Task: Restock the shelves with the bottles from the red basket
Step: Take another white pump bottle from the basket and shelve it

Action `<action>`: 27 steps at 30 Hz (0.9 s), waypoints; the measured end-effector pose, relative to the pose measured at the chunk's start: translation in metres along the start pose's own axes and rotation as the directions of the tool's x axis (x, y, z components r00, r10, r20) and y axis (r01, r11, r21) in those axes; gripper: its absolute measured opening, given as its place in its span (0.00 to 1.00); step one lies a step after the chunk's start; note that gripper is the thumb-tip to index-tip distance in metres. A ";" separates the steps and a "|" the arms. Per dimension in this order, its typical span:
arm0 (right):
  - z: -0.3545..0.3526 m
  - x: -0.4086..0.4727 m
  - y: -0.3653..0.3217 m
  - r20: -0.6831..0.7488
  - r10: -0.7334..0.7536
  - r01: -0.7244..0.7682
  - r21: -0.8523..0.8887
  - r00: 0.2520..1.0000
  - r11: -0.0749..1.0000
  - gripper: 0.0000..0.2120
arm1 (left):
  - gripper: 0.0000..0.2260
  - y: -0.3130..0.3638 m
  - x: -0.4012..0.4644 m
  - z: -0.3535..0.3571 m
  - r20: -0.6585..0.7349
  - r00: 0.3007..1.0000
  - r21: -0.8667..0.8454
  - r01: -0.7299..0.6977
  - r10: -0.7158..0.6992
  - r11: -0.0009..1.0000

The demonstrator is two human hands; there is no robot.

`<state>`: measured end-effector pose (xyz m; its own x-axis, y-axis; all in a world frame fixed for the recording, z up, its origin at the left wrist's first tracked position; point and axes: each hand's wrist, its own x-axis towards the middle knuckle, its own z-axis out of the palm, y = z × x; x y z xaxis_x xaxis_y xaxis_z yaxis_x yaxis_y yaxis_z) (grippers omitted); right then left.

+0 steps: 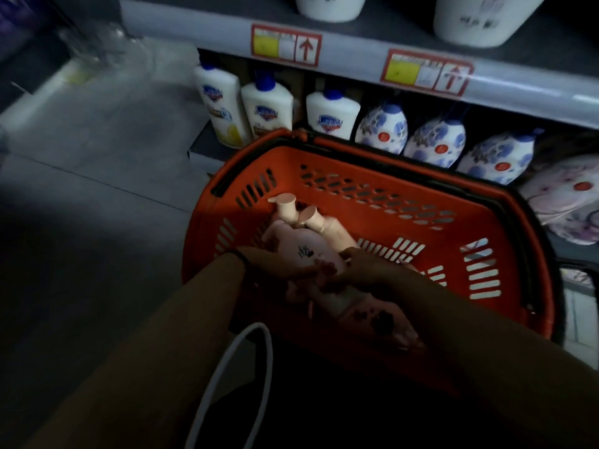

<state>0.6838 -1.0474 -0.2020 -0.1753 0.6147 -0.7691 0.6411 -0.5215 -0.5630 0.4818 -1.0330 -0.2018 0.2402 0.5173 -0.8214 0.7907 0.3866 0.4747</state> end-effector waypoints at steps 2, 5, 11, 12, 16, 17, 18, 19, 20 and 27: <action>-0.009 -0.023 -0.011 -0.060 -0.066 0.064 -0.044 0.996 0.997 0.44 | 0.18 0.006 -0.016 0.004 0.035 0.997 -0.090 -0.062 0.065 0.994; -0.022 -0.056 -0.030 -0.162 -0.161 0.166 0.014 0.973 0.986 0.37 | 0.15 0.029 -0.057 0.016 -0.101 0.982 -0.340 -0.187 0.163 0.922; -0.043 -0.133 -0.067 -0.299 -0.314 0.385 0.217 0.901 0.897 0.25 | 0.15 0.080 -0.129 0.017 -0.455 0.866 -0.553 -0.457 0.206 0.697; -0.048 -0.143 -0.073 -0.317 -0.349 0.429 0.236 0.882 0.872 0.23 | 0.15 0.089 -0.139 0.013 -0.515 0.831 -0.552 -0.509 0.210 0.660; -0.070 -0.190 -0.102 -0.399 -0.460 0.577 0.250 0.793 0.778 0.13 | 0.17 0.122 -0.182 -0.010 -0.649 0.691 -0.462 -0.690 0.317 0.558; -0.077 -0.201 -0.110 -0.414 -0.480 0.601 0.237 0.773 0.763 0.13 | 0.17 0.130 -0.194 -0.016 -0.675 0.653 -0.429 -0.726 0.343 0.538; -0.084 -0.210 -0.118 -0.430 -0.500 0.626 0.224 0.752 0.747 0.15 | 0.17 0.138 -0.203 -0.022 -0.694 0.618 -0.399 -0.758 0.369 0.517; -0.091 -0.221 -0.127 -0.457 -0.506 0.641 0.208 0.732 0.739 0.19 | 0.16 0.147 -0.214 -0.028 -0.713 0.583 -0.380 -0.788 0.390 0.484; -0.100 -0.231 -0.137 -0.491 -0.510 0.658 0.188 0.706 0.730 0.23 | 0.16 0.156 -0.221 -0.036 -0.729 0.546 -0.357 -0.819 0.414 0.450; -0.163 -0.289 -0.217 -0.619 -0.656 0.705 -0.222 0.432 0.674 0.27 | 0.20 0.234 -0.272 -0.098 -0.752 0.286 -0.197 -0.957 0.594 0.211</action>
<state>0.7171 -1.0155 0.1911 -0.0335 0.9740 0.2241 0.4740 0.2129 -0.8544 0.5466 -1.0082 0.1640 0.1145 0.9517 0.2850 -0.1740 -0.2632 0.9489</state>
